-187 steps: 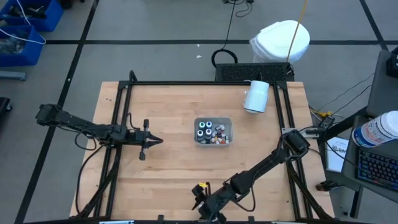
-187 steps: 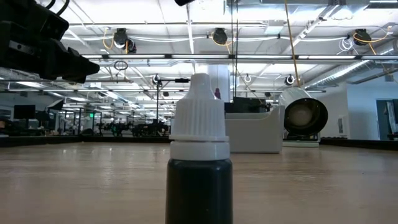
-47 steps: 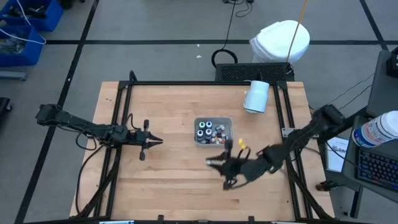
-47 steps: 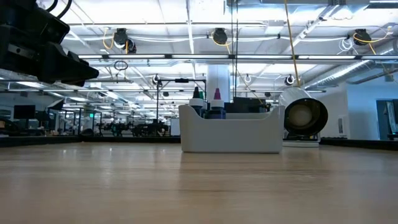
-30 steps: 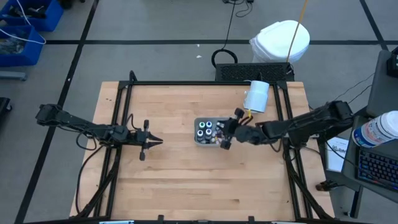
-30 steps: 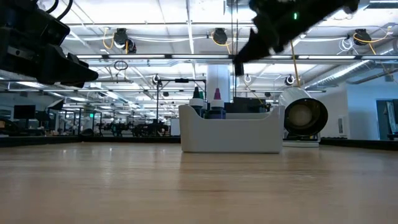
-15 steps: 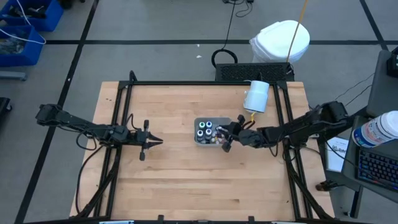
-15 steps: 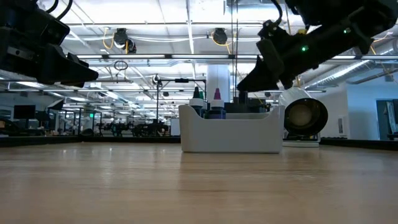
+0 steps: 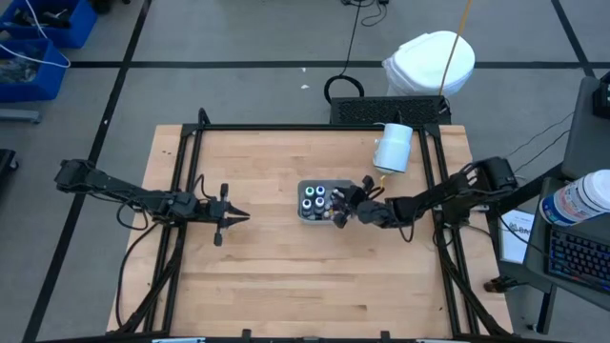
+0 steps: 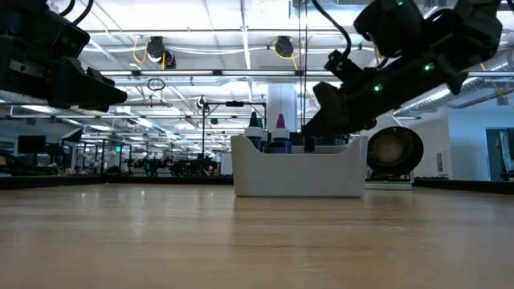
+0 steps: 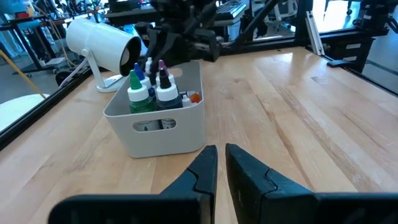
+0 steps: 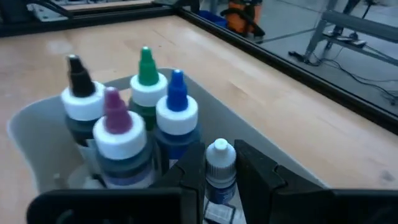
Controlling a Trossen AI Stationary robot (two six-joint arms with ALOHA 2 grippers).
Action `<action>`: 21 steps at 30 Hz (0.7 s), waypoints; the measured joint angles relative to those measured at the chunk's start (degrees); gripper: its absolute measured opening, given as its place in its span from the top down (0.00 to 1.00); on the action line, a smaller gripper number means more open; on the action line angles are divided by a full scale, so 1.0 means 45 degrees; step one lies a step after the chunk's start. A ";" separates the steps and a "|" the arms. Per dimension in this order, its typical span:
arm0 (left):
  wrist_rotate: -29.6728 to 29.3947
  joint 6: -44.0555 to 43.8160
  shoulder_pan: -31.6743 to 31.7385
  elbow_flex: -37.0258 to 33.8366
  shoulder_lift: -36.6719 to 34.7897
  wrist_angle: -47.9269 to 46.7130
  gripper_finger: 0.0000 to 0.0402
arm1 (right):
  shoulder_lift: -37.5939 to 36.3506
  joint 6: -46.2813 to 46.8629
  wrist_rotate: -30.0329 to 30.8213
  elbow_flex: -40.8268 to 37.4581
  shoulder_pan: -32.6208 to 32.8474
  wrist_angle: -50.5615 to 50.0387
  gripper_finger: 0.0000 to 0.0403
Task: Pick & Place food coloring
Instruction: Put the small blue food coloring bottle into the gray bin
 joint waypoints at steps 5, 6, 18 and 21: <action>0.0000 0.0011 0.0000 0.0000 -0.0002 0.0009 0.90 | 0.0638 -0.0150 -0.0560 0.0005 -0.0475 0.0586 0.86; 0.0000 0.0011 0.0000 0.0000 0.0000 0.0005 0.90 | 0.0742 -0.0160 -0.0540 0.0005 -0.0558 0.0566 0.86; 0.0000 0.0020 0.0000 0.0000 0.0000 0.0005 0.90 | 0.1773 -0.0046 -0.0893 0.0020 -0.0973 0.1771 0.86; 0.0000 0.0026 0.0000 0.0000 -0.0003 0.0004 0.90 | 0.1904 -0.0072 -0.0977 0.0039 -0.0973 0.1939 0.86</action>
